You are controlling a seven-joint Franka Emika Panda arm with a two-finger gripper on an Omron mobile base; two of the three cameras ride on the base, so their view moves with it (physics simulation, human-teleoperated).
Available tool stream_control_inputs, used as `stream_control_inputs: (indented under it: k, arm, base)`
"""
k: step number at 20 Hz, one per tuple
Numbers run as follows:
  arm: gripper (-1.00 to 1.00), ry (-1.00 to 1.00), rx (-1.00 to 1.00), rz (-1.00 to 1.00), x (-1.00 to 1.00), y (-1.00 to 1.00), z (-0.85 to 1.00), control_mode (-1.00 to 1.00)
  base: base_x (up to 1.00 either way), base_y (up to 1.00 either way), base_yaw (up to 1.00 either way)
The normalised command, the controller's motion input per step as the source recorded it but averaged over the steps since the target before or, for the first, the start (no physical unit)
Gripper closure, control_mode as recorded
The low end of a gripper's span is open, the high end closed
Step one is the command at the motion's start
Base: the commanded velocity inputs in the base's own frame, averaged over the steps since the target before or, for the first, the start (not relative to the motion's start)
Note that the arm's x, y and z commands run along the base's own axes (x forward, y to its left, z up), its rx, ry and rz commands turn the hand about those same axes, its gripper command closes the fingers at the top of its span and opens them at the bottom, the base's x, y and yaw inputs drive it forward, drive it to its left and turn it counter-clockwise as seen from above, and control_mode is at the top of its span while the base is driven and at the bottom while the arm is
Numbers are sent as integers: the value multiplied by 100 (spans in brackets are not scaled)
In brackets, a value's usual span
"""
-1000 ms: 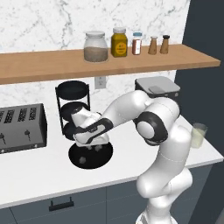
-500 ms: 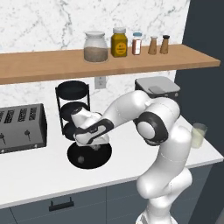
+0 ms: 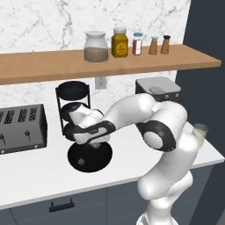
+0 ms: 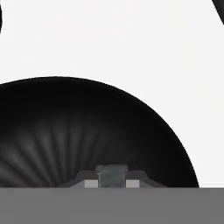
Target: Grab a lemon wedge from the fridge and one ice cube from the ice bowl, and put them in the glass of lemonade.
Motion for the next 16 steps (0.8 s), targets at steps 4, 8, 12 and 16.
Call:
stream_control_inputs:
  k: [4, 8, 12, 16]
  arm:
    - [100, -3, -1, 3, -42, -59, 60, -100]
    - [100, -5, -11, 12, -59, -100, 50, -100]
    - [100, -8, -14, 14, -66, -100, 56, -100]
    - [100, -5, -14, 11, -56, -100, 63, -100]
  base:
    - [0, 0, 0]
    - [0, 0, 0]
    - [0, 0, 0]
    - [0, 0, 0]
